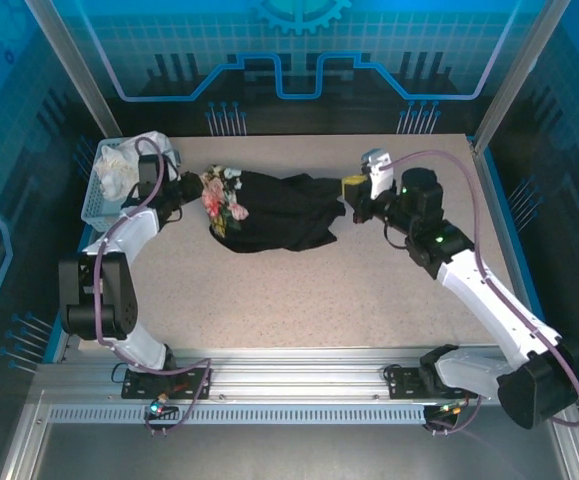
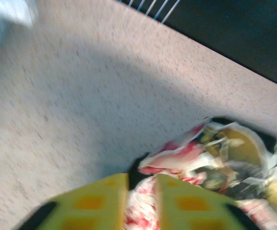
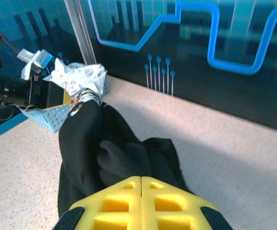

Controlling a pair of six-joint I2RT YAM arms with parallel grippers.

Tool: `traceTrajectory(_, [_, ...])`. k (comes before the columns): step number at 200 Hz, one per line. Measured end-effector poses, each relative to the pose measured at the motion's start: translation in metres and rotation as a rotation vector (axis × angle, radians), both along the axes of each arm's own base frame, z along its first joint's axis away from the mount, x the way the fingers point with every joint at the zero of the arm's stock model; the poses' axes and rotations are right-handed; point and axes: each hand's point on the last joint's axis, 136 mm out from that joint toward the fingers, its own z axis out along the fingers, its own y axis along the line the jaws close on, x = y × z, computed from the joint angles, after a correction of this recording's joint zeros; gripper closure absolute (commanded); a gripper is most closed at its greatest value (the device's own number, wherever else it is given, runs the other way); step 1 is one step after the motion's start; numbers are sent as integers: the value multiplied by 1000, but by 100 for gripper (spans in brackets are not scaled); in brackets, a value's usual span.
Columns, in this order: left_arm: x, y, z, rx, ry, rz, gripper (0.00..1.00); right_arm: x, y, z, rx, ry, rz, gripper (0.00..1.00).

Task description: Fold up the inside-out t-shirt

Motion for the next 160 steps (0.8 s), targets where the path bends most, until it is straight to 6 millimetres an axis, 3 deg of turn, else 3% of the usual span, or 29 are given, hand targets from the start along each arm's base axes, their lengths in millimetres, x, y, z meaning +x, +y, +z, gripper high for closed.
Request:
traceTrajectory(26, [-24,-20,-10,-61,32,-9,44,-13,-3,-85,-31,195,-11,100])
traceTrajectory(39, [-38,-41,-5,-58,24,-44,39,-24,-2,-112,-39,269,-7,100])
traceTrajectory(64, [-60,-116,19,-39,-33,-215,32,-43,8,-137,-43,349,20,100])
traceTrajectory(82, [-79,-164,18,-41,-22,-332,29,-53,14,-149,-31,397,24,100])
traceTrajectory(99, [-89,-185,0,-14,25,-376,26,-63,15,-163,-25,449,18,100])
traceTrajectory(116, [-92,-194,-25,16,90,-388,26,-73,16,-178,-28,494,18,100])
traceTrajectory(134, [-85,-198,-54,35,160,-387,36,-81,16,-188,-28,529,10,100])
traceTrajectory(160, [-69,-203,-82,45,212,-397,68,-91,6,-202,-44,591,-80,100])
